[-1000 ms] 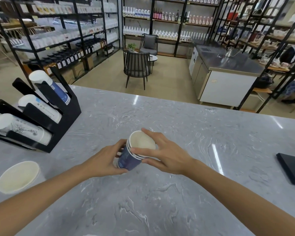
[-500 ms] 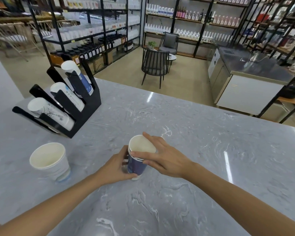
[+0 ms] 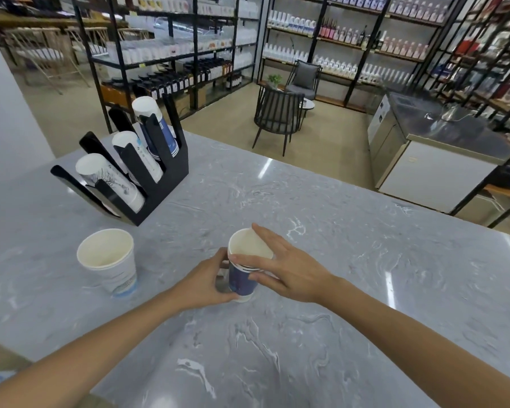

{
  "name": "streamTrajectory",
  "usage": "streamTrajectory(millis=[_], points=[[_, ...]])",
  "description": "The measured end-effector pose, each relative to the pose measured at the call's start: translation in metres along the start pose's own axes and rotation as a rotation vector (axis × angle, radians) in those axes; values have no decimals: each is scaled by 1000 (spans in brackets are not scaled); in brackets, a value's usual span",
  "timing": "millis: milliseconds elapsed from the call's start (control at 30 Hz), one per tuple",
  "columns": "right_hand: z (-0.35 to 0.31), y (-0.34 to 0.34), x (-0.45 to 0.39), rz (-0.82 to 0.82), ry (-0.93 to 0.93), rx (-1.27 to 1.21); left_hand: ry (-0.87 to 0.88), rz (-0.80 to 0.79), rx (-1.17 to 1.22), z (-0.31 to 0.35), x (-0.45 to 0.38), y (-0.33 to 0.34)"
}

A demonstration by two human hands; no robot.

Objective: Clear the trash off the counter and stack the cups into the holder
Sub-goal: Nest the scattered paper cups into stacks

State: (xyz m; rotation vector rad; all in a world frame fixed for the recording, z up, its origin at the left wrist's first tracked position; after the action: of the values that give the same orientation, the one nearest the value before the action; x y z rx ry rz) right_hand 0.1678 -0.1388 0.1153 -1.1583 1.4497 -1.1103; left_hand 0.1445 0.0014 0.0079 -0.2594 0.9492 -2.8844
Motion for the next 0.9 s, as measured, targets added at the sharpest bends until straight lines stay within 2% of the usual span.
streamTrajectory(millis=[267,467,533,667,800,900], points=[[-14,-31,-14,162,30,97,111,63,-261,34,25,-60],[-41,-62,-43,363,11,90,218,214,-395,61,62,-135],[-49,-60,-56,416,32,-21,217,278,-413,57,78,-162],[-66,-34,-88,450,23,-405,166,363,-413,27,108,-208],[-79,8,-117,410,53,-557,99,358,-423,-15,132,-232],[-81,47,-134,381,133,-645,116,363,-384,-35,146,-239]])
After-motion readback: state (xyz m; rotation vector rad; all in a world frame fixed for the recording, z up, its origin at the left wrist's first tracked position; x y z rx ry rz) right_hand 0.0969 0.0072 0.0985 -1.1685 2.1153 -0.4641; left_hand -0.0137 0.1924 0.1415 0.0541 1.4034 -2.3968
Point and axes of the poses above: each hand's wrist, its own x-axis away from the middle knuckle, its own y-axis out of the palm, z = x × y, the point moved 9 cm from there along -x, towards the middle knuckle, and after that the axes turned 11 degrees about -y, right-handed, at the moved point
